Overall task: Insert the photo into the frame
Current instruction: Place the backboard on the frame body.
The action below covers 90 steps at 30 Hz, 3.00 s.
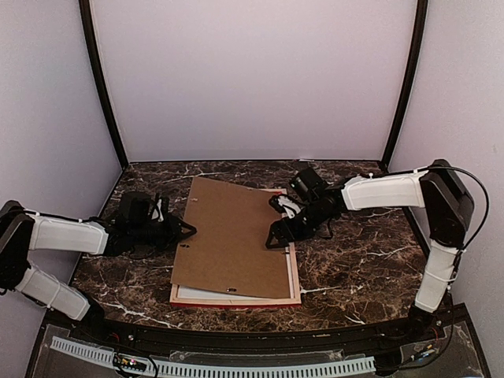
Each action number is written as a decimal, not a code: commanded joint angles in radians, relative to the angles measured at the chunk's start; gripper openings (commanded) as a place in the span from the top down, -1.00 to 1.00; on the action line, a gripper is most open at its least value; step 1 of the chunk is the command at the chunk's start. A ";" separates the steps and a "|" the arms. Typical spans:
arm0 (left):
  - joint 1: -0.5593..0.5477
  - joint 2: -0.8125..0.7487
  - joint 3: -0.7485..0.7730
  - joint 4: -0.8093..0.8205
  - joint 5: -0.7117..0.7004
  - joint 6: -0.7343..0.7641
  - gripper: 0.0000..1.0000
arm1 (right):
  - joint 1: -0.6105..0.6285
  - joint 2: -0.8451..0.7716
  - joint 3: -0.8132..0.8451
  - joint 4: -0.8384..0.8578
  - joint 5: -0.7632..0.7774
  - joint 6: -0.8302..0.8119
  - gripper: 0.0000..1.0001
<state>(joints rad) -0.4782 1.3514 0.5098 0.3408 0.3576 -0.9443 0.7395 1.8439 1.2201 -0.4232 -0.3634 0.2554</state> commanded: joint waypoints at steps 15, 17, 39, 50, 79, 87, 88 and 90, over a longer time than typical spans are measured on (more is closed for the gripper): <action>-0.008 0.012 -0.003 -0.039 -0.031 0.063 0.95 | 0.083 0.092 0.136 -0.150 0.150 -0.050 -0.68; -0.008 0.012 -0.003 -0.028 -0.022 0.059 1.00 | 0.084 0.084 0.137 -0.149 0.160 -0.045 -0.68; -0.008 -0.182 0.014 0.147 0.082 -0.114 1.00 | -0.095 -0.228 0.007 -0.026 0.073 0.060 -0.69; -0.008 -0.166 0.014 0.329 0.143 -0.234 1.00 | -0.131 -0.260 -0.037 -0.013 0.080 0.068 -0.69; -0.022 -0.027 -0.075 0.410 0.044 -0.226 1.00 | -0.163 -0.280 -0.066 -0.007 0.088 0.071 -0.69; -0.026 -0.014 -0.108 0.481 0.034 -0.274 1.00 | -0.163 -0.266 -0.072 -0.001 0.086 0.071 -0.69; -0.027 -0.011 -0.109 0.488 0.034 -0.276 1.00 | -0.163 -0.264 -0.073 0.000 0.086 0.071 -0.69; -0.028 -0.004 -0.109 0.492 0.037 -0.280 1.00 | -0.163 -0.262 -0.075 0.002 0.087 0.071 -0.69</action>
<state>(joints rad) -0.5007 1.3483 0.4080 0.7300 0.4019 -1.2049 0.5816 1.5635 1.1625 -0.4511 -0.2722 0.3202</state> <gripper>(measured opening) 0.042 0.845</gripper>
